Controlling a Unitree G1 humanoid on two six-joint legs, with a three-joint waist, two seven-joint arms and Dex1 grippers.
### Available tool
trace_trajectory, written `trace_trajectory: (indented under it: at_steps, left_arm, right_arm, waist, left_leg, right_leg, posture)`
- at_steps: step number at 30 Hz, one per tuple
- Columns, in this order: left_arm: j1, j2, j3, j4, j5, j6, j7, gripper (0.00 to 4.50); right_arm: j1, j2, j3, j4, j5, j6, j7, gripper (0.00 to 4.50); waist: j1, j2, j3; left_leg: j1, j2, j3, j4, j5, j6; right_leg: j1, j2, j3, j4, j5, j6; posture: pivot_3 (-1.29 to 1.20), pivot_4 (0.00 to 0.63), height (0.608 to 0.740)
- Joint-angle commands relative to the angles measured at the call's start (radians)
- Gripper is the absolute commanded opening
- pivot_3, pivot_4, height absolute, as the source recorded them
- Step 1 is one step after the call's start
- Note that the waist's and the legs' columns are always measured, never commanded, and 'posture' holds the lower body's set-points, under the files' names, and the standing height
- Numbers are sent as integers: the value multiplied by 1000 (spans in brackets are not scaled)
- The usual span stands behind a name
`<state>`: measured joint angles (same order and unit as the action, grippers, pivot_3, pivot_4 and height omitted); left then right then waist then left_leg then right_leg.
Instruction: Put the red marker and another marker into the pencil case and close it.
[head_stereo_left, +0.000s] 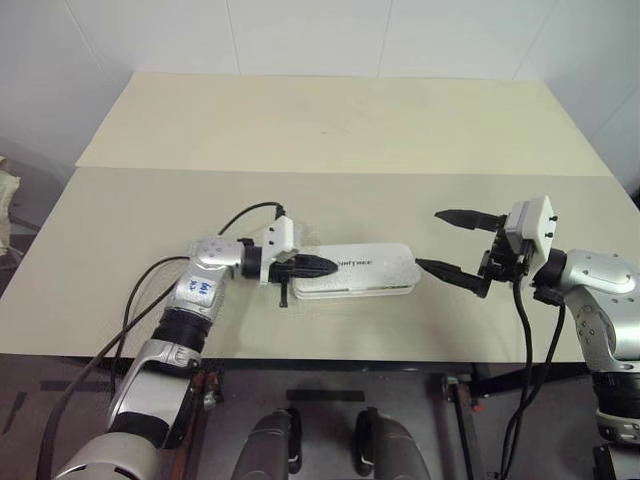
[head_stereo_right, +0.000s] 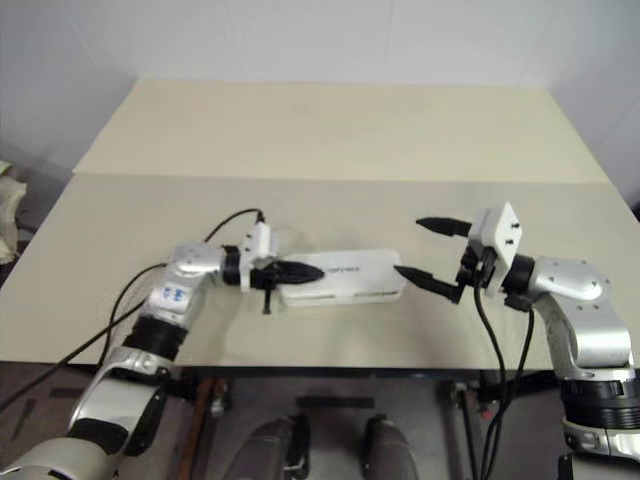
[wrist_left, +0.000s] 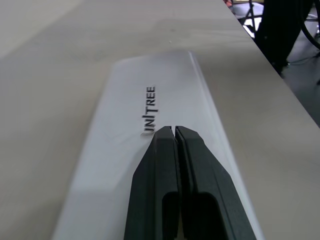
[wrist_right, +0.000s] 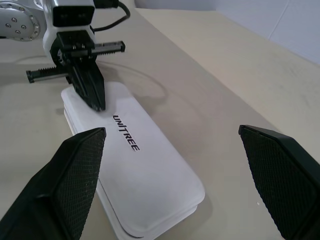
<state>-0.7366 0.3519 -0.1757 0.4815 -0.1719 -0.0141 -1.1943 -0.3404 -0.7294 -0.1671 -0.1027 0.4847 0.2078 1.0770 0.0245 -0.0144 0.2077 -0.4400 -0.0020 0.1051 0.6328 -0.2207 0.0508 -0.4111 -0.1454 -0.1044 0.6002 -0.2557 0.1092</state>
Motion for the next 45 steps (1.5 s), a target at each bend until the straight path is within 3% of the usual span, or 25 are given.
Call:
trace_trajectory:
  at_steps: [1,14,20,30,39,45]
  left_arm:
    - [0,-14,-43,-43,27,61,10,33]
    - [15,4,-126,-92,103,235,37,33]
    - [19,0,-125,-141,72,301,28,33]
    - [73,13,66,-225,-88,315,58,33]
    - [128,111,215,-239,-187,242,14,33]
    - [223,202,316,-348,-275,266,-1,33]
  right_arm:
    - [16,8,-33,-58,23,1,-30,4500]
    - [82,15,-44,-154,46,14,-96,4500]
    - [84,32,-26,-157,42,9,-111,4500]
    - [63,41,-8,-112,36,-2,-87,4500]
    - [32,40,7,-67,36,-5,-50,4500]
    - [33,34,-7,-52,38,-9,-31,4500]
  waist:
    - [0,0,0]
    - [2,2,-3]
    - [2,3,-4]
    - [-1,3,-3]
    - [-3,3,-3]
    - [-4,3,-3]
  left_leg:
    - [0,0,0,0,0,0]
    - [2,0,-1,2,-2,4]
    - [2,0,-2,2,-2,4]
    - [2,0,-2,1,-2,4]
    - [1,1,-1,0,-2,3]
    - [1,0,-1,-2,-2,3]
  right_leg:
    - [0,0,0,0,0,0]
    - [3,-1,0,0,1,0]
    - [4,-1,0,0,1,0]
    - [3,-1,0,-1,1,0]
    - [2,-1,0,-1,1,0]
    - [1,-1,0,-4,1,0]
  posture:
    - [0,150,740]
    - [0,150,740]
    - [0,150,740]
    - [0,150,740]
    - [0,150,740]
    - [0,150,740]
